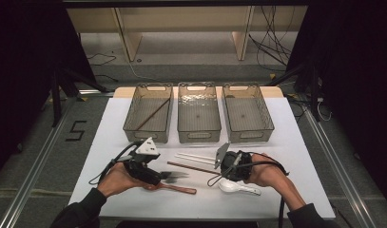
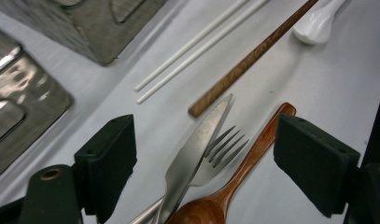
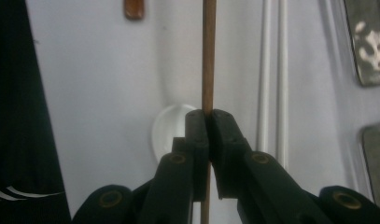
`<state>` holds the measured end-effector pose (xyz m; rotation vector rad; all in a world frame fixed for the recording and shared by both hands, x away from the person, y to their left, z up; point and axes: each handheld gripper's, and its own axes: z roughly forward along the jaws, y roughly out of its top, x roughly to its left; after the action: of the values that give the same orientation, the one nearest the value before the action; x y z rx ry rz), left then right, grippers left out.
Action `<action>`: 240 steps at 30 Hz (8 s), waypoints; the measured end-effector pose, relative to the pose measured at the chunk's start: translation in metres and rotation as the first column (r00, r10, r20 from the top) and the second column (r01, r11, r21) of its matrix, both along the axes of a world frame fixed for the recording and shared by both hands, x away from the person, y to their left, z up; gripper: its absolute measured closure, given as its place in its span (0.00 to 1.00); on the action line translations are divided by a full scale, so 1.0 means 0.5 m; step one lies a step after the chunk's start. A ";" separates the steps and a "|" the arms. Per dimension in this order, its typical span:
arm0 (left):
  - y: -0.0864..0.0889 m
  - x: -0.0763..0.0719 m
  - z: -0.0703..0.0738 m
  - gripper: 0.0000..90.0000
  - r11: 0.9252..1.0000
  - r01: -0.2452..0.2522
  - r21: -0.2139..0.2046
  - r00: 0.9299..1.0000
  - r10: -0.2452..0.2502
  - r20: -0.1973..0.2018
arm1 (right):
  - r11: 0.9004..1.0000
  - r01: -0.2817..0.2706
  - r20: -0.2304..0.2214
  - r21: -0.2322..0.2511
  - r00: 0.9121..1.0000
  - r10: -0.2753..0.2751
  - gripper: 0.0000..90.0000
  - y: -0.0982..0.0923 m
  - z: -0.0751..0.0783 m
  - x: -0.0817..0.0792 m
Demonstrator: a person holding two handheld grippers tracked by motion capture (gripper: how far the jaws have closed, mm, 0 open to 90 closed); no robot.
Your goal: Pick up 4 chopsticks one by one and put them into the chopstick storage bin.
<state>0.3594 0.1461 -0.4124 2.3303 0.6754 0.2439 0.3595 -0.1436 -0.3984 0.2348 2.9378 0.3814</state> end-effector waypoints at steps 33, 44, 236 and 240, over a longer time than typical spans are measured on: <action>-0.071 -0.017 -0.007 0.85 0.931 0.330 0.154 0.943 -0.320 -0.087 | 0.991 -0.130 0.017 -0.034 0.991 0.130 0.96 0.046 0.006 -0.041; -0.068 -0.026 0.003 0.93 0.924 0.356 0.137 0.934 -0.348 -0.083 | 0.998 -0.048 0.056 0.030 0.997 0.046 0.81 0.026 0.017 -0.022; 0.105 -0.015 0.011 0.17 0.952 -0.221 -0.209 0.973 0.230 0.018 | 0.958 0.263 -0.080 -0.113 0.959 -0.273 0.93 -0.052 -0.110 0.146; 0.104 -0.016 0.011 0.17 0.954 -0.217 -0.207 0.974 0.225 0.020 | 0.961 0.254 -0.079 -0.108 0.962 -0.263 0.93 -0.053 -0.111 0.146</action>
<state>0.3515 0.1979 -0.4071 2.0493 0.8980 0.3101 0.4326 -0.1702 -0.4538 0.6308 2.9516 0.1934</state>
